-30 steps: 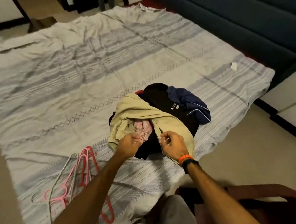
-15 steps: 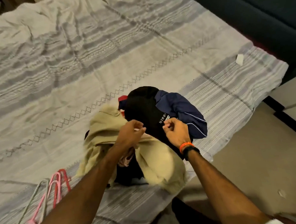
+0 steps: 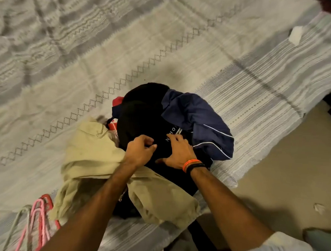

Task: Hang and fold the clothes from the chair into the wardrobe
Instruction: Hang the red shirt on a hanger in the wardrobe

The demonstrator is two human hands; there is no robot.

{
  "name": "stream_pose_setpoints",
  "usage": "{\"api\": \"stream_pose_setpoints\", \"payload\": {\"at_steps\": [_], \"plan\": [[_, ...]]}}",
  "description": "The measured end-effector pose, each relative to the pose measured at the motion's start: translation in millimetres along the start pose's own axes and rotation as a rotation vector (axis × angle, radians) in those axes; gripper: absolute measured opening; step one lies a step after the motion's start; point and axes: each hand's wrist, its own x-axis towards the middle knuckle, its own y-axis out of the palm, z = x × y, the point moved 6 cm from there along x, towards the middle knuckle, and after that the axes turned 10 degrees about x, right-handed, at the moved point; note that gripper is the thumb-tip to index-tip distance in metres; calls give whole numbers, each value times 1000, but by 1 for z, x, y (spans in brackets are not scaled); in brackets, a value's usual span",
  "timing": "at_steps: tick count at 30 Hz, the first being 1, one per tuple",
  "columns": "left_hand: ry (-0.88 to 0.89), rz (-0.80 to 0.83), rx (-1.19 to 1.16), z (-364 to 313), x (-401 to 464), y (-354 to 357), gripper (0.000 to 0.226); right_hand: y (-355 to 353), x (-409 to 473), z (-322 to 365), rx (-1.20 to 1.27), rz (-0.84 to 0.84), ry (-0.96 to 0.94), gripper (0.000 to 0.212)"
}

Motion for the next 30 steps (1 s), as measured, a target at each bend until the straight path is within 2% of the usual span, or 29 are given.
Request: {"api": "stream_pose_setpoints", "payload": {"at_steps": [1,3,7,9,12,15,16,19,20,22,23,24,26,28,29,30], "plan": [[-26,2,-4,5,2,1,27,11,5,2,-61,33,13,107],[-58,-7,-17,10,3,1,25,21,9,6,-165,16,20,103],[-118,5,-26,19,4,2,16,9,16,18,-253,-133,-69,60],[-134,-9,-10,23,3,0,19,-3,16,18,-143,-183,-85,48],[-158,32,49,32,-3,-4,29,-18,6,8,166,-308,-24,41],[-209,93,83,61,-15,-10,38,-33,-9,-7,378,-495,129,35],[-223,70,98,75,-21,-14,41,-40,-15,-12,437,-571,187,34],[-277,-48,204,124,-39,-33,48,-60,-26,-39,674,-806,324,54],[-317,-51,228,139,-46,-38,51,-65,-30,-48,729,-851,374,54],[-400,-11,262,165,-60,-41,60,-71,-34,-53,693,-883,443,52],[-414,-13,284,172,-62,-42,62,-71,-35,-47,586,-858,455,55],[-392,-43,298,175,-65,-42,60,-68,-38,-35,432,-828,429,61],[-267,-139,300,164,-63,-43,51,-55,-43,2,90,-814,236,71],[-105,-222,331,140,-58,-41,54,-32,-45,45,-99,-826,-96,73],[-2,-270,379,123,-55,-41,57,-15,-43,67,-153,-782,-287,70],[111,-314,449,105,-52,-39,58,5,-40,87,-208,-671,-466,69]]}}
